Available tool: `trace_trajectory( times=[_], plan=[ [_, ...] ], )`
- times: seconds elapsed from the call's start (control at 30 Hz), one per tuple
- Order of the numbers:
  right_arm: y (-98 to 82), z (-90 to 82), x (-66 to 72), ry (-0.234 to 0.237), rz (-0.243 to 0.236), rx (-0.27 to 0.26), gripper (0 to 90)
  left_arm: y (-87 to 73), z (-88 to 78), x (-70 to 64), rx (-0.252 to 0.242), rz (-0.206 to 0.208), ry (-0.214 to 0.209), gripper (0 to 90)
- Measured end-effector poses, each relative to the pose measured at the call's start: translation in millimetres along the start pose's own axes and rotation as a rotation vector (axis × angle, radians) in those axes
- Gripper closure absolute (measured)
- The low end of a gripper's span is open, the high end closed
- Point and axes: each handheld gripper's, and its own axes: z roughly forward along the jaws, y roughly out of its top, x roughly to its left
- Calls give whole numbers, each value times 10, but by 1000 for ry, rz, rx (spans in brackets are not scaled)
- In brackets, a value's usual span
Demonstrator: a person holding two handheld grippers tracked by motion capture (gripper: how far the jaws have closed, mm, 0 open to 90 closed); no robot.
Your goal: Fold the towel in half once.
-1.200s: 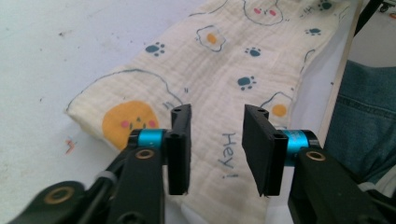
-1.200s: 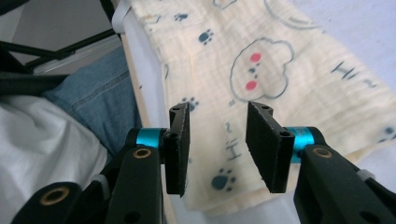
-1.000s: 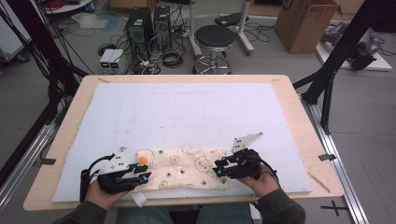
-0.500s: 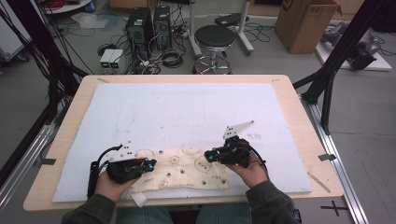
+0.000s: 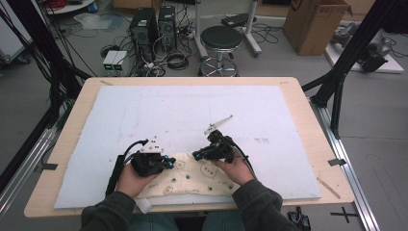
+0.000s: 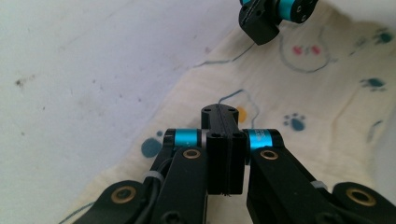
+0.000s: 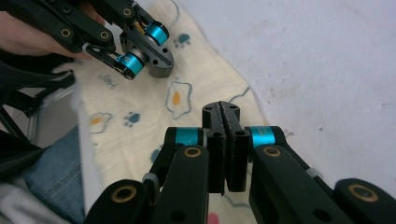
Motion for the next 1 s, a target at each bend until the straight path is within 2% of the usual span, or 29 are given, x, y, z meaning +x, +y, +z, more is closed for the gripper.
trace_trajectory(
  times=[0.1, 0.17, 0.33, 0.67, 1.0],
  plan=[
    [-2, 77, -48, -28, 3, 42, 894, -22, 41, 44, 35, 1, 28, 896],
    [-15, 90, -78, -43, 11, 65, 894, -52, 65, 66, 50, -10, 31, 895],
    [-88, 67, -135, -78, 44, 97, 894, -88, 42, 101, 38, -32, 33, 895],
    [-278, -122, -233, -78, 82, 65, 890, -175, -45, 172, 27, -70, 40, 895],
    [-517, -410, -341, -114, 129, 41, 885, -178, -47, 169, 29, -61, 44, 895]
  ],
)
